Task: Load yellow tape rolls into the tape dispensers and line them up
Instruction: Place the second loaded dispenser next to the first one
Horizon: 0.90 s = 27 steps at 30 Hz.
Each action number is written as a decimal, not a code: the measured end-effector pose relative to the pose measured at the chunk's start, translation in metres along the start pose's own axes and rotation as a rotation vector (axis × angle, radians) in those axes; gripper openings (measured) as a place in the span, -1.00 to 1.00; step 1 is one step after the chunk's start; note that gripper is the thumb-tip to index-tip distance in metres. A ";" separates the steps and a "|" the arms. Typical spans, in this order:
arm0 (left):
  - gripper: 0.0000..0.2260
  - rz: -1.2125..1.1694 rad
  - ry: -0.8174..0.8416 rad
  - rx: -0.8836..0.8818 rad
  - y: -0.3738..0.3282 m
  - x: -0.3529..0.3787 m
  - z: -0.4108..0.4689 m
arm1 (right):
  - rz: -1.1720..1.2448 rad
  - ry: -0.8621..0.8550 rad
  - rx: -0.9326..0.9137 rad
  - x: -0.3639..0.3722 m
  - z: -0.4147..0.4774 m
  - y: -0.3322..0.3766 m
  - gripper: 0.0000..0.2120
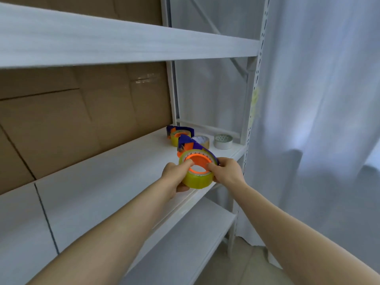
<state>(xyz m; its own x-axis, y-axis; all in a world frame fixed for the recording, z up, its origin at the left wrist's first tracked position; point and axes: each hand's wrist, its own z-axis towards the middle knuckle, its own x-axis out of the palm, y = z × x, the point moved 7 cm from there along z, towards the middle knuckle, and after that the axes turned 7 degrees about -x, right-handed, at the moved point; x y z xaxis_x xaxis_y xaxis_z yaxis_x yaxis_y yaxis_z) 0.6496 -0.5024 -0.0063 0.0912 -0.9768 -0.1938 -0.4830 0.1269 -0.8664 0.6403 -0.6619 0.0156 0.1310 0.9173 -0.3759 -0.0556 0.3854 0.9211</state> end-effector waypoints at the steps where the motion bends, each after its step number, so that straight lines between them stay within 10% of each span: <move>1: -0.52 -0.001 0.017 -0.028 -0.007 0.002 0.011 | -0.015 0.014 0.005 0.000 0.016 -0.001 -0.82; 15: -0.64 -0.100 -0.164 -0.066 -0.071 0.013 0.133 | -0.111 0.287 -0.144 0.017 0.196 -0.017 -0.58; 19: -0.60 -0.230 -0.343 -0.074 -0.078 -0.001 0.147 | -0.170 0.366 -0.232 0.015 0.262 -0.020 -0.79; 27: -0.61 -0.426 -0.655 -0.138 -0.070 -0.019 0.146 | -0.530 0.608 -0.684 0.046 0.354 -0.003 -0.70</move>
<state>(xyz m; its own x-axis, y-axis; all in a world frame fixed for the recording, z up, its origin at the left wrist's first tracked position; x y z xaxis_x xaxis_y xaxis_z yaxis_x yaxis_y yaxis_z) 0.8087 -0.4676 -0.0094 0.7653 -0.6310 -0.1267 -0.3909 -0.2993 -0.8704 0.9966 -0.6559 0.0316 -0.2058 0.4381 -0.8751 -0.7071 0.5515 0.4424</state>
